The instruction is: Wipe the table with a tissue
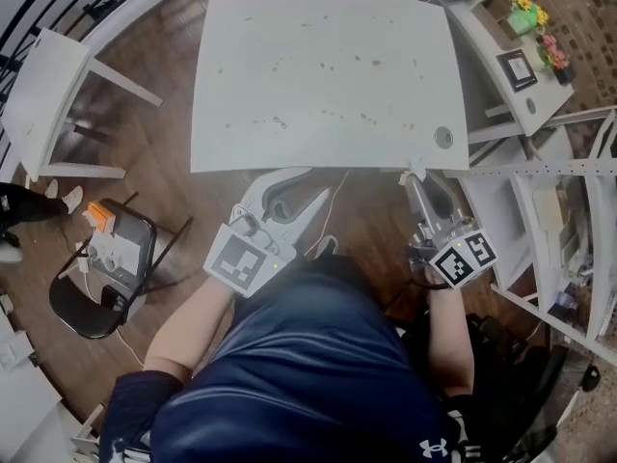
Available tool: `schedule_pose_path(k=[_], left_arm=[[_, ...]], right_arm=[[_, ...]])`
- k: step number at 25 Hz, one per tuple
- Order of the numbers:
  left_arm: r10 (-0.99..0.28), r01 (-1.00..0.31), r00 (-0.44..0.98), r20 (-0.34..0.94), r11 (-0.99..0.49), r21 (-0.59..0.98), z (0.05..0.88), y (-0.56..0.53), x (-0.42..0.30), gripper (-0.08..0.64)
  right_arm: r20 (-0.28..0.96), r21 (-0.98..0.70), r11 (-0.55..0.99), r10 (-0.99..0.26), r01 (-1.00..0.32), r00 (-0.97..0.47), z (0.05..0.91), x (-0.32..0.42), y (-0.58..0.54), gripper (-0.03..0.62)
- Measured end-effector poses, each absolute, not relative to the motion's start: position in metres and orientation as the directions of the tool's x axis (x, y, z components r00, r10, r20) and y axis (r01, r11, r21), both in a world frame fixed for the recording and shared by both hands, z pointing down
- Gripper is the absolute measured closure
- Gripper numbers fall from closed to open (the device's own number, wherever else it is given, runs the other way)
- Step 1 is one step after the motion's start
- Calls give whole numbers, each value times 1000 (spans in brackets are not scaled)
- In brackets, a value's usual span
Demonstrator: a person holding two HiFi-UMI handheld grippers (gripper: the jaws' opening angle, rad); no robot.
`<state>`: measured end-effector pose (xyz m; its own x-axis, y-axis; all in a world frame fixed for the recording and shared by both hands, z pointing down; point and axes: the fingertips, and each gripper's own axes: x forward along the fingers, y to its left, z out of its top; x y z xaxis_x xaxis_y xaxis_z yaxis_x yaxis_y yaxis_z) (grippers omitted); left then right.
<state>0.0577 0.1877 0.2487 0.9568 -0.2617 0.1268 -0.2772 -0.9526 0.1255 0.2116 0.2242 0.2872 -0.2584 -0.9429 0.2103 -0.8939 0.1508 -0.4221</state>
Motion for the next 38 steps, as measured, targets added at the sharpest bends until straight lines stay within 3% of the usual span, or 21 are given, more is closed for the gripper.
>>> schedule_pose_path(k=[8,20,38], left_arm=[[-182,-207,969,165,-967,151,271,146,95,482],[-242,-321,919,312,-918,233,320,130,159,512],[-260,-376,896,360,-875,304,368,113,196,512]], right_arm=[[328,-411,65,-920,-910,-213,335,251,198,517],[420,-487,92,-847,-869,-325,423,321,166,517],[542,-500,125,-727,-857,-422,488,341,147,518]])
